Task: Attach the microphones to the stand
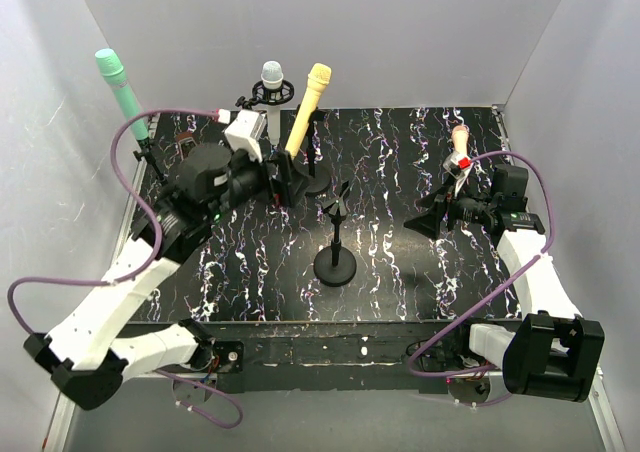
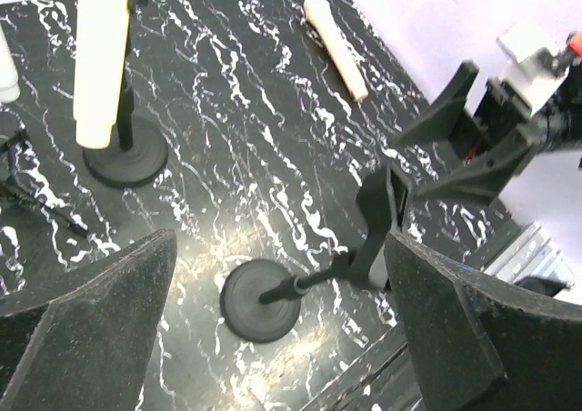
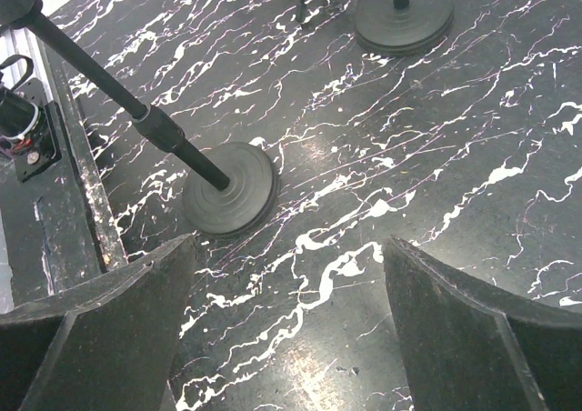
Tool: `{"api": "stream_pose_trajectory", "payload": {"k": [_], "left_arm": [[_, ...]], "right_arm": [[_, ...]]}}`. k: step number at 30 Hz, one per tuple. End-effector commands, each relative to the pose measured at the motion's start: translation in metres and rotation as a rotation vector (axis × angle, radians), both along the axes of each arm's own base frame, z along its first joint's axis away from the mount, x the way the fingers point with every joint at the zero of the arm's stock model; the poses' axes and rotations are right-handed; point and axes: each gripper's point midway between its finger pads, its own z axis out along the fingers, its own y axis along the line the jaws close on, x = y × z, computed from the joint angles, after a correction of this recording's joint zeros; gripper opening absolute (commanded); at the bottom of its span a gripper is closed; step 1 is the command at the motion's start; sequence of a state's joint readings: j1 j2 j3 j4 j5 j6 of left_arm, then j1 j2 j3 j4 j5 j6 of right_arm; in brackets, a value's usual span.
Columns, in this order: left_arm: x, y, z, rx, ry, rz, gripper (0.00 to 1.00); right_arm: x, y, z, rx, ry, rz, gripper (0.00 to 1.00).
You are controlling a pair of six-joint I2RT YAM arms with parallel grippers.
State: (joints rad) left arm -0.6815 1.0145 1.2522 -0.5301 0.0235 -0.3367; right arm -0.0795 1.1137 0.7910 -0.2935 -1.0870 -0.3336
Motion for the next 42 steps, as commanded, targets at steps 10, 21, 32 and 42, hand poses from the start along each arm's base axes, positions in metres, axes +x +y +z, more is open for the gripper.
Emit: {"api": "stream_pose_trajectory", "payload": {"k": [10,21,32,42], "left_arm": [[0.004,-0.085,0.019,0.074,0.098,-0.21,0.98],[0.001,-0.11,-0.024,0.398,0.081,-0.102,0.59],[0.012,-0.119,-0.027,0.543,-0.009,-0.128,0.26],[0.002,-0.139,-0.014,0.431,-0.128,-0.559,0.17]], "right_arm": [[0.005,-0.003,0.015,0.005,-0.046,0.003,0.89],[0.005,-0.004,0.016,0.008,-0.045,0.002,0.89],[0.005,-0.004,0.017,0.008,-0.046,0.003,0.89],[0.004,-0.006,0.019,0.007,-0.055,-0.003,0.89]]}}
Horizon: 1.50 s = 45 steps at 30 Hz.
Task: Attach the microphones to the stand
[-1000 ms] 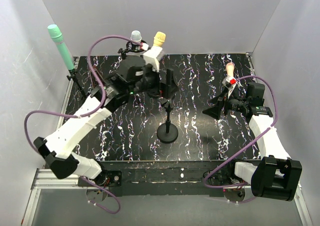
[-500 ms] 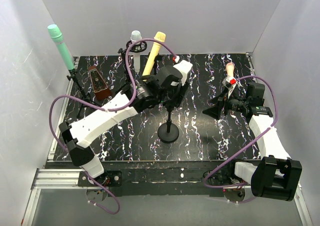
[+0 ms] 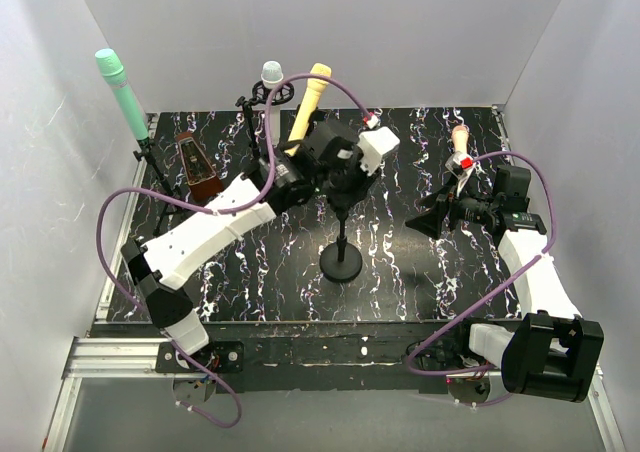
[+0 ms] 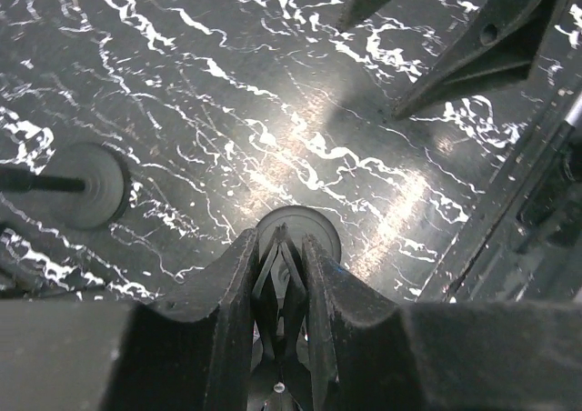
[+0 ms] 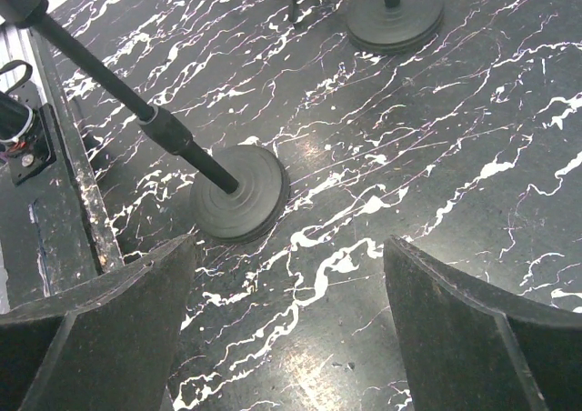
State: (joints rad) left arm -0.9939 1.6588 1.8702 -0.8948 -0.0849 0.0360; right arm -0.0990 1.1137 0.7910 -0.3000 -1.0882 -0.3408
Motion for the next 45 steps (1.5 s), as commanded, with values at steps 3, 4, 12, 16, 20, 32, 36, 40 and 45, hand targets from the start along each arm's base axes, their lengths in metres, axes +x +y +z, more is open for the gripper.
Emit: {"api": "stream_pose_trajectory", "payload": {"k": [3,4,12,16,20,32,36,40,45], "left_arm": [[0.006,0.001,0.037,-0.165,-0.003,-0.257,0.17],[0.008,0.0,0.036,-0.165,-0.014,-0.275,0.17],[0.018,0.0,0.023,-0.134,-0.011,-0.3,0.32],[0.022,0.004,0.028,-0.163,-0.024,-0.24,0.59],[0.022,0.011,0.037,-0.19,-0.038,-0.191,0.78],[0.014,0.05,0.106,-0.4,-0.211,-0.025,0.98],[0.004,0.07,0.123,-0.465,-0.277,0.008,0.98],[-0.006,0.09,0.129,-0.51,-0.338,0.039,0.98],[-0.004,0.127,0.115,-0.482,-0.387,0.186,0.98]], "right_arm": [[0.002,-0.001,0.019,0.01,-0.052,0.015,0.89],[0.002,-0.001,0.019,0.01,-0.052,0.014,0.89],[0.002,-0.001,0.02,0.008,-0.058,0.012,0.89],[0.003,-0.003,0.019,0.006,-0.058,0.007,0.89],[0.003,-0.002,0.017,0.007,-0.052,0.009,0.9],[0.008,-0.008,0.012,0.0,-0.04,-0.014,0.89],[0.009,-0.01,0.011,-0.002,-0.036,-0.021,0.89],[0.011,-0.014,0.009,-0.006,-0.034,-0.035,0.89],[0.013,-0.019,0.008,-0.009,-0.034,-0.051,0.9]]}}
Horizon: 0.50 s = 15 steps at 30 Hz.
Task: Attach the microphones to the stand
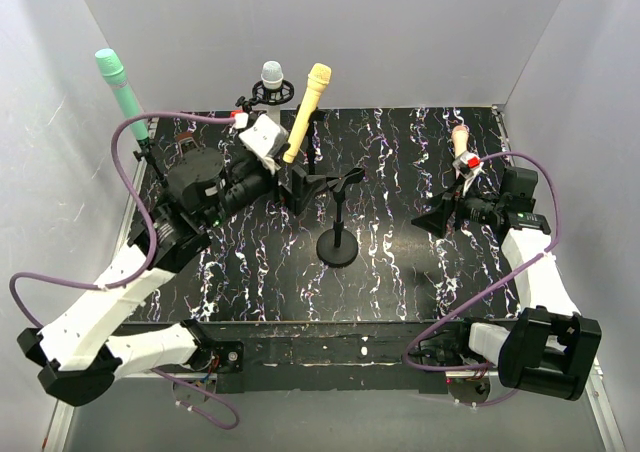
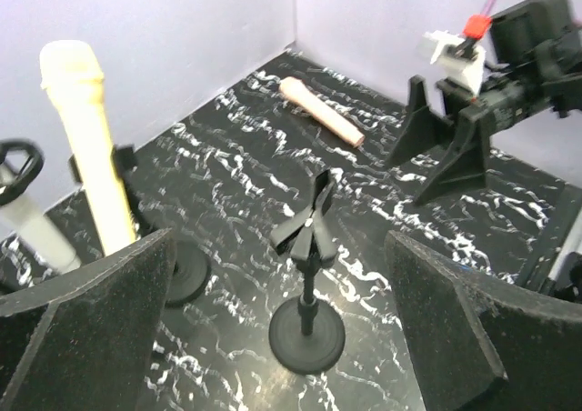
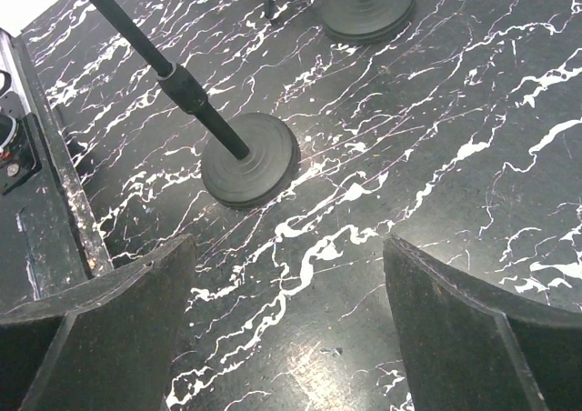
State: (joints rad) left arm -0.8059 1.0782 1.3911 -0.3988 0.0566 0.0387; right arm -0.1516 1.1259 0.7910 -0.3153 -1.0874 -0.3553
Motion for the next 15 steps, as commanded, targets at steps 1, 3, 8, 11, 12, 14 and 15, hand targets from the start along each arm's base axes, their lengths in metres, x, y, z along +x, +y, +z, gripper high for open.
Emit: {"api": "stream_pose_trajectory", "payload": {"k": [1,3,8,11,12,14,15], "left_arm": [[0.012,0.033,-0.013,-0.007,-0.015,0.172,0.98],[0.012,0.047,-0.024,0.007,-0.013,0.227,0.98],[0.009,0.089,-0.071,0.105,0.039,0.384,0.98],[0.002,0.112,-0.094,0.12,0.066,0.455,0.98],[-0.002,0.117,-0.097,0.108,0.067,0.467,0.98],[-0.006,0.125,-0.109,0.102,0.07,0.487,0.98],[-0.007,0.128,-0.114,0.101,0.069,0.491,0.98]], "right_arm": [[0.008,-0.006,0.013,-0.009,-0.051,-0.005,0.9],[0.009,-0.008,0.012,-0.012,-0.049,-0.014,0.89],[0.012,-0.015,0.01,-0.017,-0.046,-0.04,0.89],[0.014,-0.02,0.01,-0.023,-0.042,-0.061,0.89],[0.015,-0.021,0.009,-0.024,-0.04,-0.066,0.89],[0.017,-0.025,0.008,-0.025,-0.034,-0.08,0.89],[0.017,-0.026,0.009,-0.027,-0.035,-0.085,0.89]]}}
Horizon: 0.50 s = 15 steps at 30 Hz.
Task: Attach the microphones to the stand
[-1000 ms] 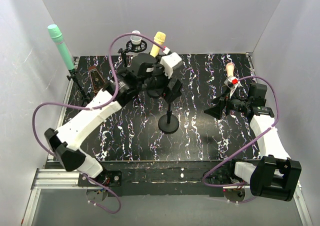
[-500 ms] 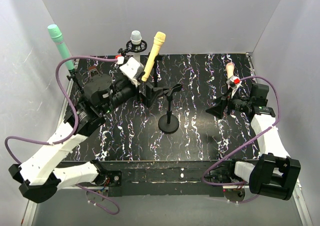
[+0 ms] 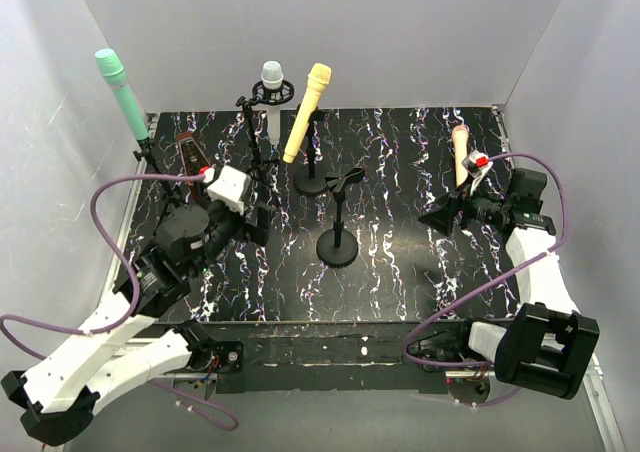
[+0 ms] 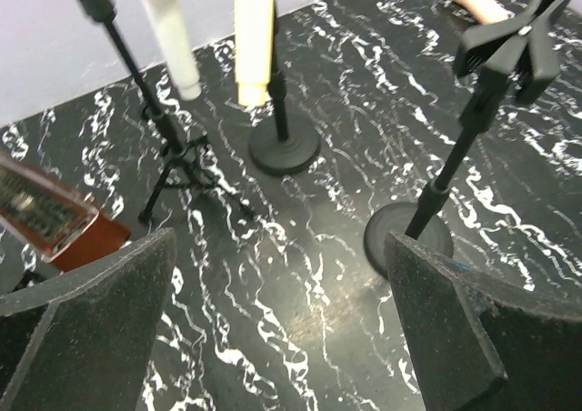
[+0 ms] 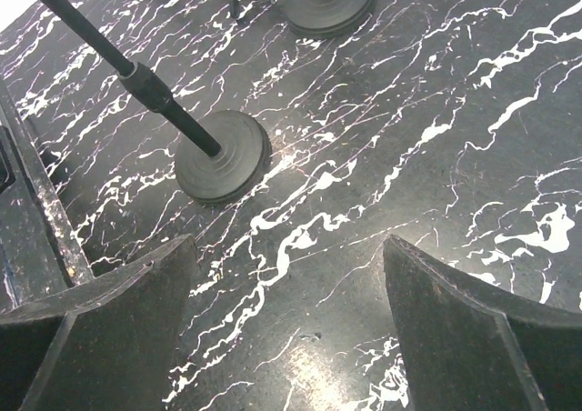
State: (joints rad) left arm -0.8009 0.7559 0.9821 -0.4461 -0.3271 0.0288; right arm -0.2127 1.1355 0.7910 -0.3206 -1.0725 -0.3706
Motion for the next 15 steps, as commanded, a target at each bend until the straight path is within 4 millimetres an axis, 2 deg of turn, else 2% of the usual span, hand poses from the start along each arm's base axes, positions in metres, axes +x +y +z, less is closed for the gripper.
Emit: {"api": "stream_pose_trajectory", "payload": {"k": [1,8,15], "left_arm": [[-0.004,0.028,-0.022,-0.003,0.0,0.104,0.98],[-0.005,0.018,-0.074,0.058,0.067,0.061,0.98],[-0.006,0.02,-0.088,0.111,0.086,0.053,0.98]], "right_arm": [[0.01,-0.009,0.013,-0.016,-0.035,-0.024,0.89],[0.02,-0.021,0.007,-0.061,-0.011,-0.092,0.89],[0.045,-0.049,-0.002,-0.178,0.086,-0.224,0.89]]}}
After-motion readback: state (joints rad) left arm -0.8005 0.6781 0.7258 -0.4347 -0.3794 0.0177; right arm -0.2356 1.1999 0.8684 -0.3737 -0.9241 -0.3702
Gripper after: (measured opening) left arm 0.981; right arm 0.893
